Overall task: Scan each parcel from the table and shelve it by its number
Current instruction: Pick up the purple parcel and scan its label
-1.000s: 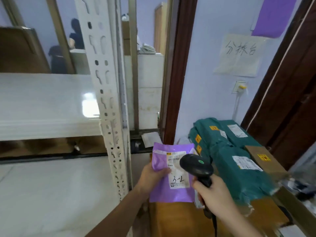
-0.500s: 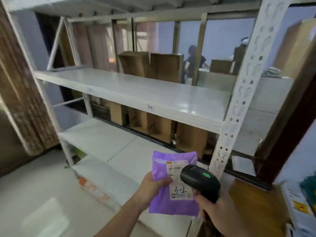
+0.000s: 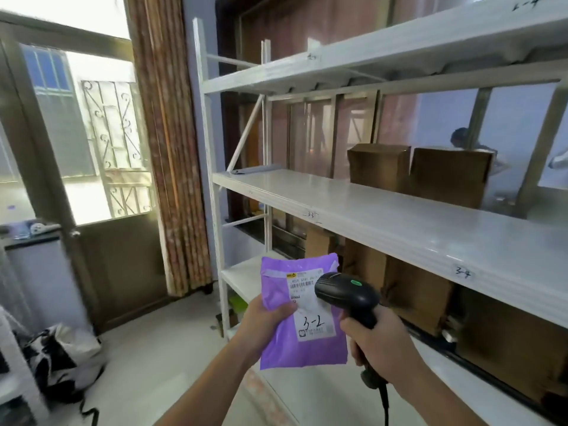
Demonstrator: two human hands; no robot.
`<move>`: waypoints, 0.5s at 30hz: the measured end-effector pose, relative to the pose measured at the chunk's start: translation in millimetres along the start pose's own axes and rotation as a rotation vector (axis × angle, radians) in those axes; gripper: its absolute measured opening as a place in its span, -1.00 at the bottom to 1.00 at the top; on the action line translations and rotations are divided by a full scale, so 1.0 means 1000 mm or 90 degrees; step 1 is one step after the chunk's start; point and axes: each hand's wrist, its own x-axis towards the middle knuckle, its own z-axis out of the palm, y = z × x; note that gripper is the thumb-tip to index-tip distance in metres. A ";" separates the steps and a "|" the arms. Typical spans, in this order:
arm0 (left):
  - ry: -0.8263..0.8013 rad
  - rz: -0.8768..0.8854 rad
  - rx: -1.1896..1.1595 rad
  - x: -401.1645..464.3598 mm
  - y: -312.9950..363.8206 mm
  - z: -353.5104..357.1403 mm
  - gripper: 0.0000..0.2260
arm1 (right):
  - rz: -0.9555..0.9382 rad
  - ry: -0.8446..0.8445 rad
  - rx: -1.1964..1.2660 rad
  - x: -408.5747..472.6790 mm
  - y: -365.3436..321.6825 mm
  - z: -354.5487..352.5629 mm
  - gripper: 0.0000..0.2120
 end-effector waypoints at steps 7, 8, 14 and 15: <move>0.075 0.040 0.017 0.069 0.069 -0.102 -0.73 | -0.053 -0.078 0.030 0.102 -0.067 0.092 -0.88; 0.085 0.043 0.020 0.082 0.077 -0.114 -0.74 | -0.065 -0.082 0.032 0.117 -0.074 0.101 -0.87; 0.092 0.069 0.011 0.176 0.110 -0.172 -0.74 | -0.137 -0.073 0.029 0.220 -0.106 0.152 -0.88; 0.092 0.074 0.013 0.194 0.115 -0.181 -0.74 | -0.149 -0.067 0.024 0.239 -0.110 0.160 -0.86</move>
